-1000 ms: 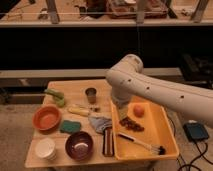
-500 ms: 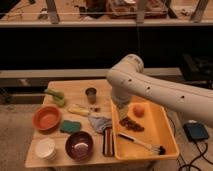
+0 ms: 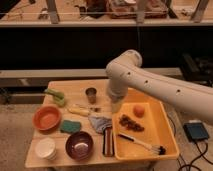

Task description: Place sponge in red bowl

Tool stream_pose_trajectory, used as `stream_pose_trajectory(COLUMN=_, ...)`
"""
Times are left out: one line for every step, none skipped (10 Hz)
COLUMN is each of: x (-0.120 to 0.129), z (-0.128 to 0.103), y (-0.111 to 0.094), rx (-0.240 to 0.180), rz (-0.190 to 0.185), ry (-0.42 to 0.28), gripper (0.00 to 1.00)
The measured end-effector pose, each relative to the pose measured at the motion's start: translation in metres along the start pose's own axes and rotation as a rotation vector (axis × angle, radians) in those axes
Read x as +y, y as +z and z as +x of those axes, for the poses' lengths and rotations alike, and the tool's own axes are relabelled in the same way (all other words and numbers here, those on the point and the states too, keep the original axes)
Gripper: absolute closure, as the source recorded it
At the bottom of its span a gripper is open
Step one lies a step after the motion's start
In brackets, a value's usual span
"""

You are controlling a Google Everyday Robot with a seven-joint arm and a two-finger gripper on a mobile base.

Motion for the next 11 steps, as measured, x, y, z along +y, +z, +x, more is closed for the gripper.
stream_pose_trajectory(x=-0.014, z=-0.019, y=0.006, rx=-0.033, rz=0.008, ry=0.015, gripper=0.35)
stream_pose_trajectory(x=-0.031, z=-0.046, y=0.014, rx=-0.071, rz=0.018, ry=0.03, gripper=0.35)
stream_pose_trajectory(x=-0.041, z=-0.064, y=0.021, rx=-0.088, rz=0.03, ry=0.046, gripper=0.35)
stream_pose_trajectory(x=-0.053, z=-0.087, y=0.032, rx=-0.108, rz=0.041, ry=0.075, gripper=0.35)
stream_pose_trajectory(x=-0.059, z=-0.099, y=0.039, rx=-0.115, rz=0.044, ry=0.088, gripper=0.35)
stream_pose_trajectory(x=-0.061, z=-0.103, y=0.042, rx=-0.118, rz=0.046, ry=0.092, gripper=0.35)
stream_pose_trajectory(x=-0.062, z=-0.102, y=0.042, rx=-0.116, rz=0.047, ry=0.094, gripper=0.35)
stream_pose_trajectory(x=-0.062, z=-0.099, y=0.042, rx=-0.113, rz=0.05, ry=0.095, gripper=0.35)
stream_pose_trajectory(x=-0.062, z=-0.101, y=0.042, rx=-0.114, rz=0.049, ry=0.093, gripper=0.35)
stream_pose_trajectory(x=-0.062, z=-0.102, y=0.042, rx=-0.114, rz=0.048, ry=0.091, gripper=0.35)
stream_pose_trajectory(x=-0.06, z=-0.104, y=0.044, rx=-0.122, rz=0.037, ry=0.092, gripper=0.35)
